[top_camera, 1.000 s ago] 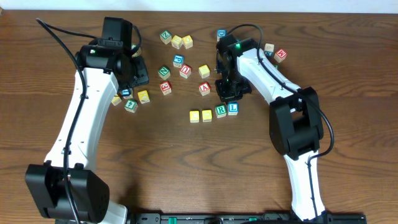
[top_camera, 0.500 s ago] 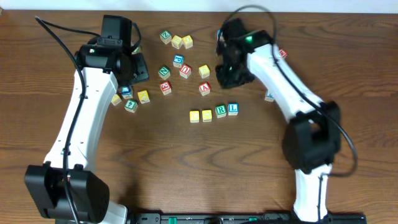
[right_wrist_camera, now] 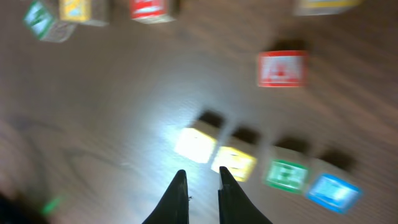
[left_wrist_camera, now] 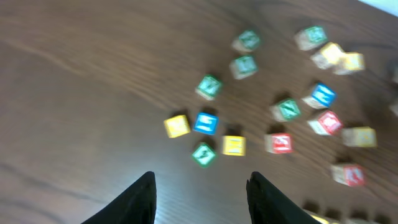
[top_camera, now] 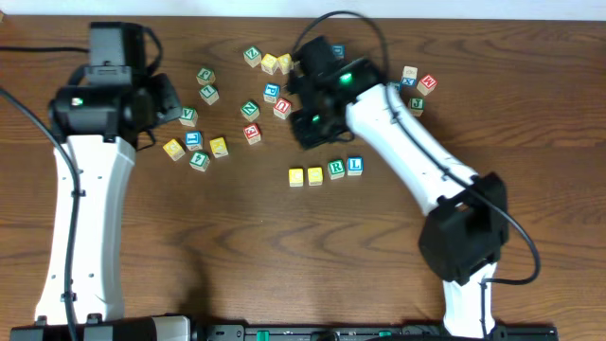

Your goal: Spell out CORL

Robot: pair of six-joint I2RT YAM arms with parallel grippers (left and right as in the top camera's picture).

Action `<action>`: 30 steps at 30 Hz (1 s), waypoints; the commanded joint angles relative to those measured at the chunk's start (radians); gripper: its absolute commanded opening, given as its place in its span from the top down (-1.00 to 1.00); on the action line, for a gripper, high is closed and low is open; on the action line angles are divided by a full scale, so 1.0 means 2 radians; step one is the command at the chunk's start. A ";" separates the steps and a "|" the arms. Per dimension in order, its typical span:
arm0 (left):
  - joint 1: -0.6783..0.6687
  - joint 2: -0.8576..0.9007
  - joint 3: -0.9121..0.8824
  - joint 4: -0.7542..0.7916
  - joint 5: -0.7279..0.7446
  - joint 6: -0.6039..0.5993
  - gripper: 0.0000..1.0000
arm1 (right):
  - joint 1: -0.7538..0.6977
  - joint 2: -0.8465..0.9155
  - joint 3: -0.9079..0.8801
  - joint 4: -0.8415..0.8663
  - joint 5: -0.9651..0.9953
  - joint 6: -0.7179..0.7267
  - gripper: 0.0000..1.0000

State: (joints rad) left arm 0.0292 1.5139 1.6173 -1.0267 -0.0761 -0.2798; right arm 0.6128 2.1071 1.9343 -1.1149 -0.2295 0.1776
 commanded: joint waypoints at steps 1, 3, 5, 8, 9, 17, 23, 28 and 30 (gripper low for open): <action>0.019 0.001 0.008 -0.006 -0.013 0.007 0.07 | 0.033 0.029 -0.003 0.011 -0.008 0.031 0.78; 0.021 0.001 0.008 -0.006 -0.013 0.007 0.06 | 0.047 0.039 -0.003 0.015 -0.008 0.035 0.78; 0.021 0.001 0.008 -0.006 -0.013 0.007 0.06 | 0.067 0.054 -0.003 0.020 -0.008 0.036 0.78; 0.021 0.001 0.008 -0.006 -0.013 0.007 0.07 | 0.084 0.072 -0.003 0.023 -0.004 0.045 0.80; 0.021 0.001 0.008 -0.006 -0.013 0.007 0.07 | 0.088 0.077 -0.003 0.023 -0.002 0.051 0.80; 0.021 0.001 0.007 -0.010 -0.011 0.007 0.06 | 0.092 0.114 -0.003 0.007 0.027 0.082 0.85; 0.021 0.001 0.002 -0.010 -0.011 0.006 0.07 | 0.084 0.115 -0.003 -0.011 0.071 0.108 0.85; 0.021 0.002 0.001 -0.010 -0.010 0.004 0.06 | 0.078 0.115 -0.003 -0.017 0.084 0.120 0.84; 0.021 0.002 0.001 -0.010 -0.009 0.003 0.06 | 0.076 0.115 -0.003 -0.021 0.088 0.124 0.83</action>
State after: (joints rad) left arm 0.0704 1.5154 1.6173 -1.0431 -0.0853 -0.2798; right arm 0.7761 2.3238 1.9331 -1.1477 -0.0925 0.3878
